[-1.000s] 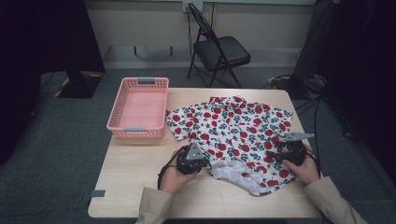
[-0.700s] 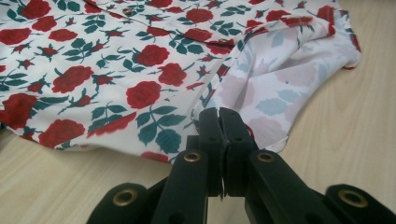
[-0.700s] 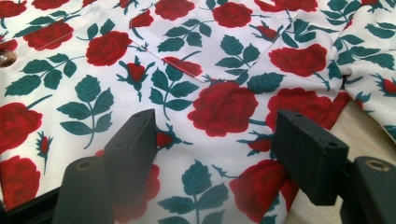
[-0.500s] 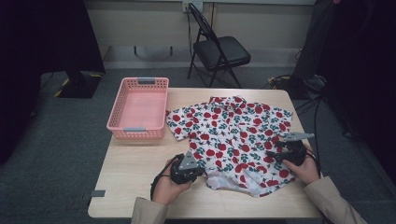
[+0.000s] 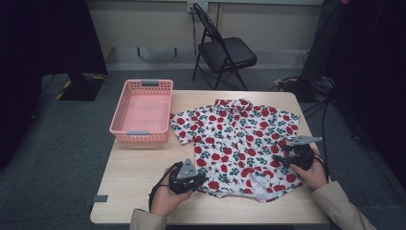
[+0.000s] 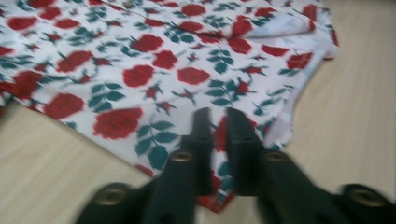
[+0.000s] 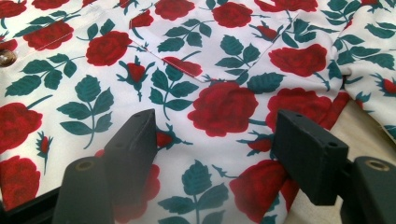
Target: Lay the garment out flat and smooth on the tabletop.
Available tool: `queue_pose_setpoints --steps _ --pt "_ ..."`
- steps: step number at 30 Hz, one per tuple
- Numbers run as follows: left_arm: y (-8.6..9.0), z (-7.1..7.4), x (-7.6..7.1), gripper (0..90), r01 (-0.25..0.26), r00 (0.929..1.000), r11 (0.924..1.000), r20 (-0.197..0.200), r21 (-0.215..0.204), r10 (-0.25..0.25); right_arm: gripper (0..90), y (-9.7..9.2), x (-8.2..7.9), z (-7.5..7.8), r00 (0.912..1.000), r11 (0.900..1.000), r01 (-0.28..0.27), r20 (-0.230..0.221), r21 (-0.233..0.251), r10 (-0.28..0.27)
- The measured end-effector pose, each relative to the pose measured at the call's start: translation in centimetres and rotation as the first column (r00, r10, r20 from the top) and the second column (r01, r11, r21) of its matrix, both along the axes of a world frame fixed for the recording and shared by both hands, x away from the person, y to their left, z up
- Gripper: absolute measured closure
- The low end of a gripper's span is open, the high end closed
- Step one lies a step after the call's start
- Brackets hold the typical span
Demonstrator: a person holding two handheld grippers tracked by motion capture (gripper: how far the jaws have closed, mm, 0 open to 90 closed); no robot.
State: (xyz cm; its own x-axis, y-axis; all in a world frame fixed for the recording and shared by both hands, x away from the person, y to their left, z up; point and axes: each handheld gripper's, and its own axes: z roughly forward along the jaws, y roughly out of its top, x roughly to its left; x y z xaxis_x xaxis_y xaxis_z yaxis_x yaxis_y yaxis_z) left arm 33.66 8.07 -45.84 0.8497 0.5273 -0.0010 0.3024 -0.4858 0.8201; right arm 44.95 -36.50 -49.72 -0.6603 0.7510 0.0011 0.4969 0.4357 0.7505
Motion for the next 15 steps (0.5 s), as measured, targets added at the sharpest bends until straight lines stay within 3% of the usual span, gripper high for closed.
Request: queue_pose_setpoints --steps 2,5,7,11,13,15 --pt "-0.3 -0.2 0.6 57.6 -0.020 0.9996 0.9997 0.020 -0.015 0.021 30.1 0.0 0.0 0.0 1.0000 1.0000 0.000 0.000 0.000 0.000" --pt "-1.0 -1.0 1.5 45.6 -0.021 0.9998 0.9997 0.004 -0.014 0.021 30.1 0.0 0.0 0.0 1.0000 1.0000 0.000 0.000 0.000 0.000" --pt "-1.6 -1.7 2.0 40.3 -0.007 0.9996 0.9998 -0.029 -0.016 0.006 30.1 0.0 0.0 0.0 1.0000 1.0000 0.000 0.000 0.000 0.000" --pt "-2.1 -3.0 1.9 48.7 0.025 0.9969 0.9993 -0.075 0.027 -0.023 30.1 0.0 0.0 0.0 1.0000 1.0000 0.000 0.000 0.000 0.000" --pt "-2.0 -3.3 1.6 62.2 0.049 0.9937 0.9969 -0.104 0.061 -0.042 30.1 0.0 0.0 0.0 1.0000 1.0000 0.000 0.000 0.000 0.000" --pt "-1.8 -3.4 1.2 69.4 0.054 0.9922 0.9960 -0.116 0.071 -0.046 30.1 0.0 0.0 0.0 1.0000 1.0000 0.000 0.000 0.000 0.000"
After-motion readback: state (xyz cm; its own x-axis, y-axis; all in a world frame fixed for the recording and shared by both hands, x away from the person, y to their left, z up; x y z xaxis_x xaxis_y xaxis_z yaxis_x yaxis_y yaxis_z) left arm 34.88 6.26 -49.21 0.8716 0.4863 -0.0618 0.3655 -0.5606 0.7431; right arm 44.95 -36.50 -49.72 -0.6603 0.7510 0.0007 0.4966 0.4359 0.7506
